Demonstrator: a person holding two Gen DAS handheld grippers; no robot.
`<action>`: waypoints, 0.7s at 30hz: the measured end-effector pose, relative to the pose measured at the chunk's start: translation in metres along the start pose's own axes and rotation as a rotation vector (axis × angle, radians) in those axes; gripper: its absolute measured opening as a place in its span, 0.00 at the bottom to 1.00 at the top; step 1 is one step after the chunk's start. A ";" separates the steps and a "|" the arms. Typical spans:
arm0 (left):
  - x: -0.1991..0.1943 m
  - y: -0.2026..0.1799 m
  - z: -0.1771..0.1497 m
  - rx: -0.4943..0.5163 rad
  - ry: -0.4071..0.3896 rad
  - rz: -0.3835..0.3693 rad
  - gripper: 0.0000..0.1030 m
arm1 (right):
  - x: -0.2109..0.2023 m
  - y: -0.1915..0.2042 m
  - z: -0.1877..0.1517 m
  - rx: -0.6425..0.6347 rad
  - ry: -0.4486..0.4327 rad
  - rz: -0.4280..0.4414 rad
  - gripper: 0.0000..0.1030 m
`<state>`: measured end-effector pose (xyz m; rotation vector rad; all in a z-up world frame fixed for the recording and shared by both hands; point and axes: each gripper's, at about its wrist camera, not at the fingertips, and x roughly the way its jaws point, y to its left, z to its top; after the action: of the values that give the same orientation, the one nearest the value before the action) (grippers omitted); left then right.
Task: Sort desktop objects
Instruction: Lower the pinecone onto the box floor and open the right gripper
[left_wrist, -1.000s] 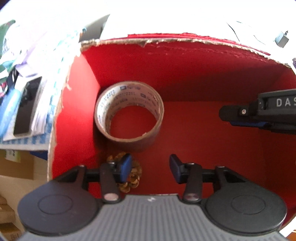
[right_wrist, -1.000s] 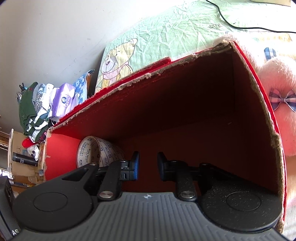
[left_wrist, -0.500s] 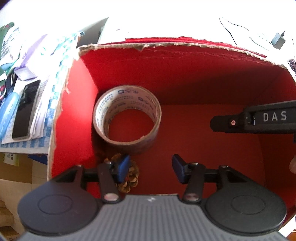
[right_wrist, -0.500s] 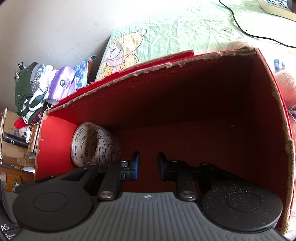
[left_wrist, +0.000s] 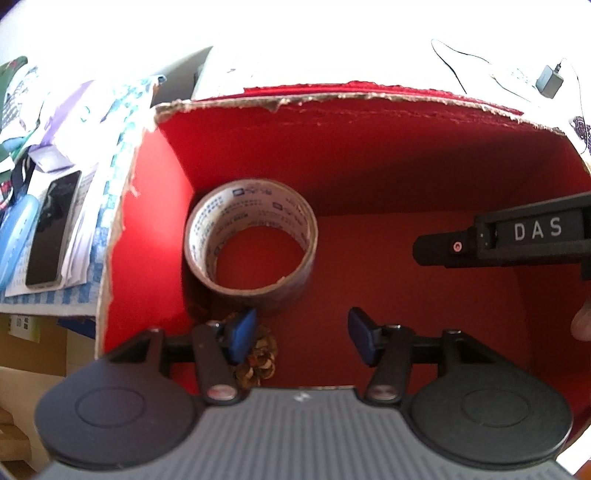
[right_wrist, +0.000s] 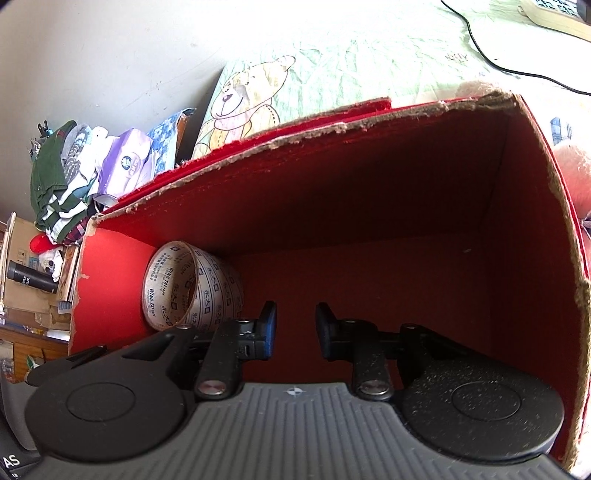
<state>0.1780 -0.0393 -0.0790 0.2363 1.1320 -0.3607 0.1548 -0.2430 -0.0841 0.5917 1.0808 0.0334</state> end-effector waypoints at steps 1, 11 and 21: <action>0.000 0.000 0.000 -0.001 -0.001 0.002 0.58 | 0.000 0.000 0.000 -0.003 0.001 0.001 0.26; 0.002 -0.001 0.000 -0.009 0.003 0.022 0.58 | 0.004 0.004 0.000 -0.016 0.010 0.011 0.27; 0.002 -0.006 -0.002 0.009 0.013 0.048 0.58 | 0.004 0.004 0.000 -0.031 0.014 0.018 0.27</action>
<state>0.1750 -0.0444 -0.0815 0.2733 1.1357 -0.3224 0.1577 -0.2384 -0.0856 0.5741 1.0872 0.0699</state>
